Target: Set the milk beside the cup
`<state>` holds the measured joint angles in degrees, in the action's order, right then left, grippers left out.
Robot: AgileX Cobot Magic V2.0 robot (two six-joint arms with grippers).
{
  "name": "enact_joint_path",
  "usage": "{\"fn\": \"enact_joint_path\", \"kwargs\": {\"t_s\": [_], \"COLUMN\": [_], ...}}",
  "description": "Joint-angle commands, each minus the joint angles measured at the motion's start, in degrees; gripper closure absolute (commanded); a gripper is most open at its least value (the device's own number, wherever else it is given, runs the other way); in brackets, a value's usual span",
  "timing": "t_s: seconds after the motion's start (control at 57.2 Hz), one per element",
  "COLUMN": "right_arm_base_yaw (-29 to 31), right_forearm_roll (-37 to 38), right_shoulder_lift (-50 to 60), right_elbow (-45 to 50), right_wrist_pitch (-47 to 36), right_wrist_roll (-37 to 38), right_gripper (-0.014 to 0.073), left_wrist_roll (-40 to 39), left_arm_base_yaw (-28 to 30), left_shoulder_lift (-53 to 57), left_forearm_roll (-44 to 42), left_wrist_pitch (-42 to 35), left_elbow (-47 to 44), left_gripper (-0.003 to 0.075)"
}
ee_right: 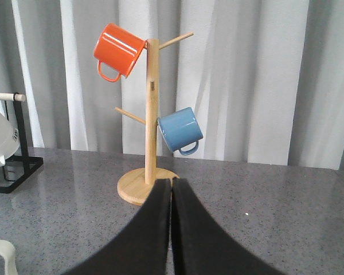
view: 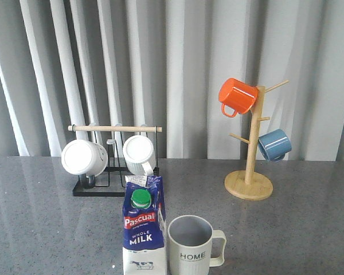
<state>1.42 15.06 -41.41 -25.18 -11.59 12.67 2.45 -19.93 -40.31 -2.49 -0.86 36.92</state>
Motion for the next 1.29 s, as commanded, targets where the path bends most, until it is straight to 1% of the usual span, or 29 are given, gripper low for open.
{"fn": "enact_joint_path", "kwargs": {"t_s": [0.0,0.087,0.245,0.297,0.367,0.455,0.559,0.647,0.787,0.909,1.101,1.276], "right_arm_base_yaw": [0.2,0.2,0.2,0.2,0.2,0.2,0.2,0.2,0.2,0.2,0.2,0.2], "right_forearm_roll": [0.1,0.1,0.1,0.1,0.1,0.1,0.1,0.1,0.1,0.1,0.1,0.1], "right_shoulder_lift": [0.2,0.2,0.2,0.2,0.2,0.2,0.2,0.2,0.2,0.2,0.2,0.2], "right_elbow": [-1.6,-1.6,-1.6,-1.6,-1.6,-1.6,-1.6,-1.6,-1.6,-1.6,-1.6,-1.6], "right_wrist_pitch": [-4.1,-4.1,-4.1,-4.1,-4.1,-4.0,-4.0,-4.0,-4.0,-4.0,-3.9,-3.9], "right_wrist_roll": [-0.2,-0.2,-0.2,-0.2,-0.2,-0.2,-0.2,-0.2,-0.2,-0.2,-0.2,-0.2], "right_gripper": [0.0603,0.0603,0.0603,0.0603,0.0603,0.0603,0.0603,0.0603,0.0603,0.0603,0.0603,0.0603], "left_wrist_roll": [-1.7,-1.7,-1.8,-2.8,-5.9,-11.6,-17.1,-16.7,-11.9,-9.4,-9.7,-9.7], "left_arm_base_yaw": [4.0,5.8,6.3,7.4,9.9,14.6,18.3,19.4,20.2,20.4,20.4,20.4], "left_shoulder_lift": [3.2,7.6,18.2,22.2,27.0,32.3,37.7,42.2,41.8,41.8,41.8,41.7], "left_forearm_roll": [5.2,8.4,8.2,8.2,5.9,0.2,-4.9,-4.0,-0.1,0.9,0.9,0.8], "left_wrist_pitch": [-12.0,-13.3,-13.6,-13.5,-12.7,-11.1,-11.0,-6.2,-1.7,-1.7,-2.2,0.4], "left_elbow": [-7.3,-15.0,-26.5,-29.8,-32.6,-34.9,-37.5,-37.6,-37.6,-37.6,-37.6,-37.5], "left_gripper": [0.0727,0.0727,0.0727,0.0727,0.0727,0.0727,0.0727,0.0727,0.0727,0.0727,0.0727,0.0727]}}
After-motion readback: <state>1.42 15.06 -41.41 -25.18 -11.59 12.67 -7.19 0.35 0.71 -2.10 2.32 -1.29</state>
